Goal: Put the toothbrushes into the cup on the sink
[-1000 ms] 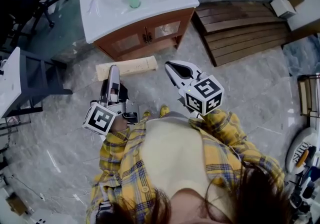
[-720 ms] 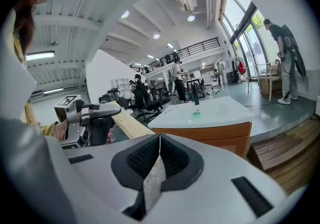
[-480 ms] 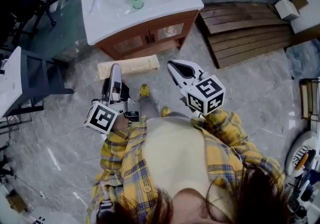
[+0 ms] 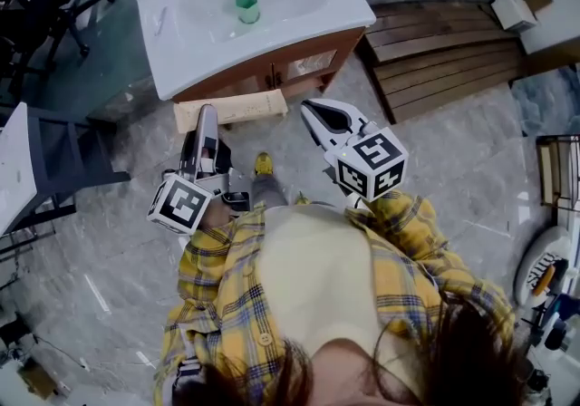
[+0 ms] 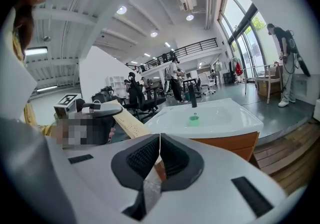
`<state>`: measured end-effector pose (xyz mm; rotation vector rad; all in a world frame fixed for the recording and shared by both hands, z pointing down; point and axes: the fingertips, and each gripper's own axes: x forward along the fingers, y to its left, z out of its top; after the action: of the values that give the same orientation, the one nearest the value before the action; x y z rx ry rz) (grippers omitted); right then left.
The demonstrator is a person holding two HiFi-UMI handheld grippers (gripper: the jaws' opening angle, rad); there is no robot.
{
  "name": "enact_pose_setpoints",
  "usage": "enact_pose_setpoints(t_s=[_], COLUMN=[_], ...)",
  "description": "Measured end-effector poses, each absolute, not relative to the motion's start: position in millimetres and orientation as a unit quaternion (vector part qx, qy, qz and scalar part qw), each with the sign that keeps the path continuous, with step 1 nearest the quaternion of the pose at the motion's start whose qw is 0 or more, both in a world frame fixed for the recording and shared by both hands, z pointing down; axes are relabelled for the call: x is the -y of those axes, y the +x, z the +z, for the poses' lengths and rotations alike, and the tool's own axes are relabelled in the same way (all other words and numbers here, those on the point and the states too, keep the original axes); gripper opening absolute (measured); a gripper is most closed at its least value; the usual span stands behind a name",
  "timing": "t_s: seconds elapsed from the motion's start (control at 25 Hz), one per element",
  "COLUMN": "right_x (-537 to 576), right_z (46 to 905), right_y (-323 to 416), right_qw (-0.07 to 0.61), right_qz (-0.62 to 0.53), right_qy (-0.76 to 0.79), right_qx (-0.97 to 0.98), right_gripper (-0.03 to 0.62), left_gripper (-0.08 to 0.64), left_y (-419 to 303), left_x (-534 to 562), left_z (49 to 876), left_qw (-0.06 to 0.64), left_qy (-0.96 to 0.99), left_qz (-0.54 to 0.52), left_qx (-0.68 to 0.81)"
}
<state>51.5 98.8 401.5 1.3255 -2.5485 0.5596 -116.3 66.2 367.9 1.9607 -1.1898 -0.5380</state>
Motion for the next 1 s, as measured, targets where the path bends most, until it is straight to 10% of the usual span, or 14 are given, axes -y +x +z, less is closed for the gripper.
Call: enact_pose_setpoints(t_s=[1.0], right_x=[-17.0], right_z=[406.3], right_y=[23.6], right_qw=[0.118], right_qz=[0.208], right_qy=[0.467], right_qx=[0.851], right_gripper=[0.015], left_gripper=[0.054], left_y=[-124.5], left_x=[27.5], left_z=[362.6], left_qw=[0.327], left_qy=[0.818], left_qz=[-0.144], left_qx=[0.451])
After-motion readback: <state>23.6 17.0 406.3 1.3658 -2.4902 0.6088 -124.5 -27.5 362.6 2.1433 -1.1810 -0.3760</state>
